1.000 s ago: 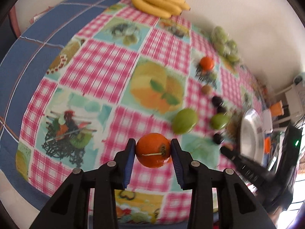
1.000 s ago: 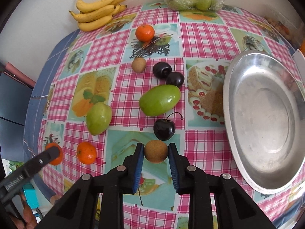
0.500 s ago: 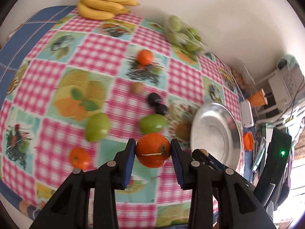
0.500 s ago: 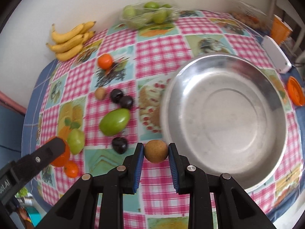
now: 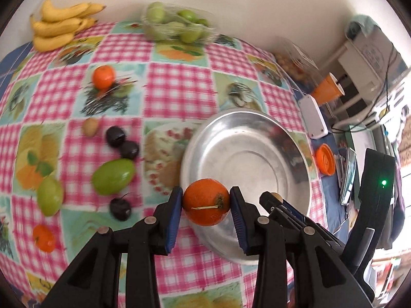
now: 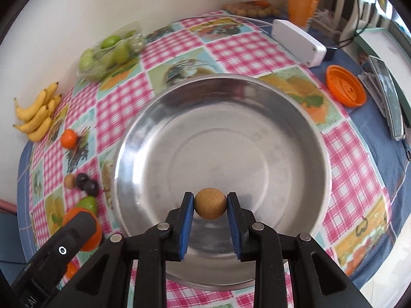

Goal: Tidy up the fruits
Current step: 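Carry the kiwi and tangerine to the steel bowl and release both, then move both tools back toward the fruit and open them, then grasp the dark cherry with the right tool while the left tool grasps a tangerine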

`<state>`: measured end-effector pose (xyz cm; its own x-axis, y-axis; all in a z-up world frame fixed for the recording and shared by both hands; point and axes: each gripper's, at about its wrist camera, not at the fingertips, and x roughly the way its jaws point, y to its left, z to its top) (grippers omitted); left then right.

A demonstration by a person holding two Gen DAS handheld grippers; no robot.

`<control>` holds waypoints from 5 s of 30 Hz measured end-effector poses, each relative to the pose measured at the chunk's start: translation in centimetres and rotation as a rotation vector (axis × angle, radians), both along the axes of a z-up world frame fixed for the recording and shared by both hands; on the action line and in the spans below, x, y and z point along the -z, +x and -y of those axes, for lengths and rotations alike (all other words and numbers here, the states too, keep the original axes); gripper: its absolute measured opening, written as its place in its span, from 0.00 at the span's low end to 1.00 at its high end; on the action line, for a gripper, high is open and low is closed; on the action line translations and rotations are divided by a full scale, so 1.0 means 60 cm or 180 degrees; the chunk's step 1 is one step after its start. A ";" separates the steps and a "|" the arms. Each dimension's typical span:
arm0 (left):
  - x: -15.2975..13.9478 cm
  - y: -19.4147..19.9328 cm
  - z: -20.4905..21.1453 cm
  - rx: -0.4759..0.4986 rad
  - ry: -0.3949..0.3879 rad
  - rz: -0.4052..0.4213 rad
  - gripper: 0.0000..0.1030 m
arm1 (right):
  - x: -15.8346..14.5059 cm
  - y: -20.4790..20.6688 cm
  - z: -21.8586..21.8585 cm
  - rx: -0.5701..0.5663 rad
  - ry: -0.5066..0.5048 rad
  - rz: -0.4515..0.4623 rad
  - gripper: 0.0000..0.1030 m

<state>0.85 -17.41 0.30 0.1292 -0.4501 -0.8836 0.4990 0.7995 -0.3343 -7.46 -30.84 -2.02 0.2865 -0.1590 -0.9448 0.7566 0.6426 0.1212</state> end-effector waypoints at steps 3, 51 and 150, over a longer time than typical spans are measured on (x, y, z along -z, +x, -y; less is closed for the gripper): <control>0.002 -0.007 0.021 0.0117 0.0022 0.0128 0.38 | 0.003 -0.009 0.018 0.0133 -0.0068 -0.0057 0.28; 0.059 0.057 -0.090 -0.0695 0.0879 0.0244 0.94 | 0.028 -0.007 0.013 -0.0067 0.0064 -0.0283 0.75; 0.129 0.079 -0.339 -0.1626 0.0330 -0.0628 0.36 | 0.071 0.170 -0.257 -0.1767 0.0234 -0.0106 0.29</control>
<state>5.60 2.92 -7.45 0.1359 -0.2832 -0.9494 -0.0248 0.9570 -0.2890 2.72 -15.44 -6.28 0.2782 0.0736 -0.9577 0.3114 0.9363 0.1624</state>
